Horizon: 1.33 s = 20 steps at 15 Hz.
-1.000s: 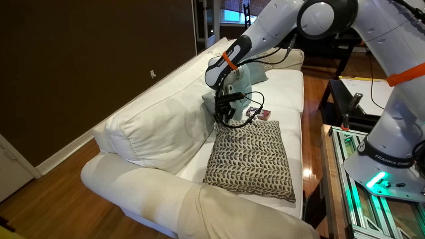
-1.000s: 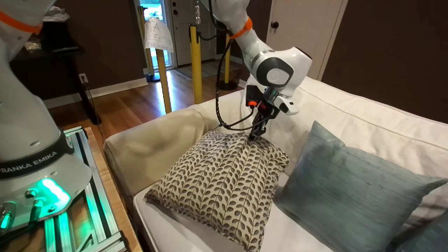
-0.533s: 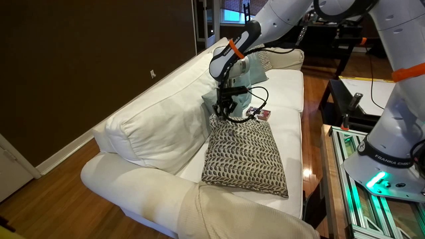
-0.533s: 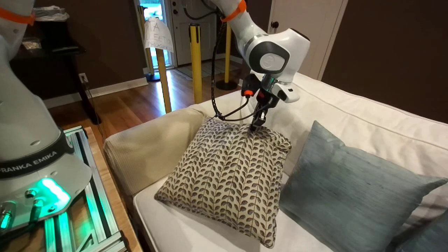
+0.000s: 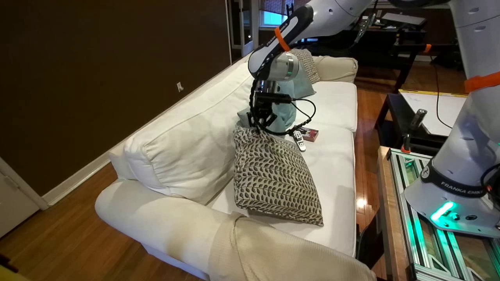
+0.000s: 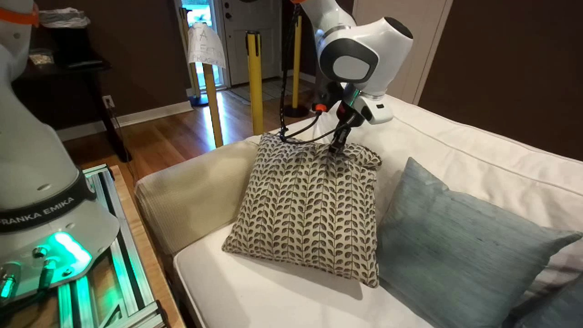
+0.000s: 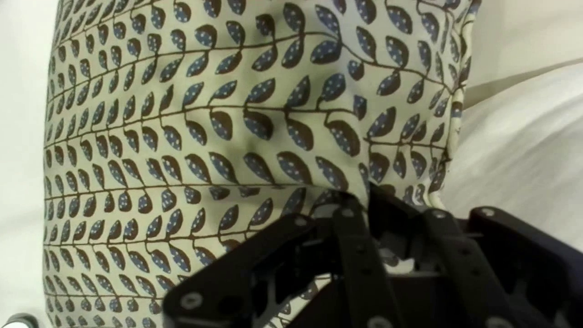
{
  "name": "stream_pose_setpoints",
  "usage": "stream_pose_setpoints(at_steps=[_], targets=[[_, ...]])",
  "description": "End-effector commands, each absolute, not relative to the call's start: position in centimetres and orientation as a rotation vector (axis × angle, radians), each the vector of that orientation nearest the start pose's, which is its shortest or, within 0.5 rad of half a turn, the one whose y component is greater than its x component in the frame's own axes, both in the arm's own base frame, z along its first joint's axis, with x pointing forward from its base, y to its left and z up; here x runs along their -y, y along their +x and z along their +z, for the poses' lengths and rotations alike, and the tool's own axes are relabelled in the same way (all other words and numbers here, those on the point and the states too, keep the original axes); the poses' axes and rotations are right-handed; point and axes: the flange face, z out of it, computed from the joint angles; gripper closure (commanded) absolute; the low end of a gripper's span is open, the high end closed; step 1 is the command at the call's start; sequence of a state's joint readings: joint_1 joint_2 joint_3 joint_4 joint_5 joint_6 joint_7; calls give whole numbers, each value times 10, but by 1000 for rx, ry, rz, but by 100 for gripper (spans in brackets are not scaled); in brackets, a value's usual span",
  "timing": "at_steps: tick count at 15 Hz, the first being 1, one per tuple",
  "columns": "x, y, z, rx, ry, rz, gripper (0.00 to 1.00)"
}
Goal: Lean all the pillows against the sofa
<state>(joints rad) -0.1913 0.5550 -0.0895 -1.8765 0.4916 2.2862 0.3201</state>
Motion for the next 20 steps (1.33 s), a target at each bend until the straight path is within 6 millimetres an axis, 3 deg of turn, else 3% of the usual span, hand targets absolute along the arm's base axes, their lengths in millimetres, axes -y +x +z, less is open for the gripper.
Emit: stream_pose_setpoints(at_steps=[1,7,8,9,13,14,20], targets=[[171,591,240,-1325,-2356,96,98],[204,581,250,-1460,-2057,14,98],[205,581,248,-1453,-2060,5,98],[207,586,234,-1456,-2120,41,91],[209,584,232,-1461,-2098,35,91],[210,587,231,-1471,-2082,27,98],[205,593,221,-1502,-1918,50,98]])
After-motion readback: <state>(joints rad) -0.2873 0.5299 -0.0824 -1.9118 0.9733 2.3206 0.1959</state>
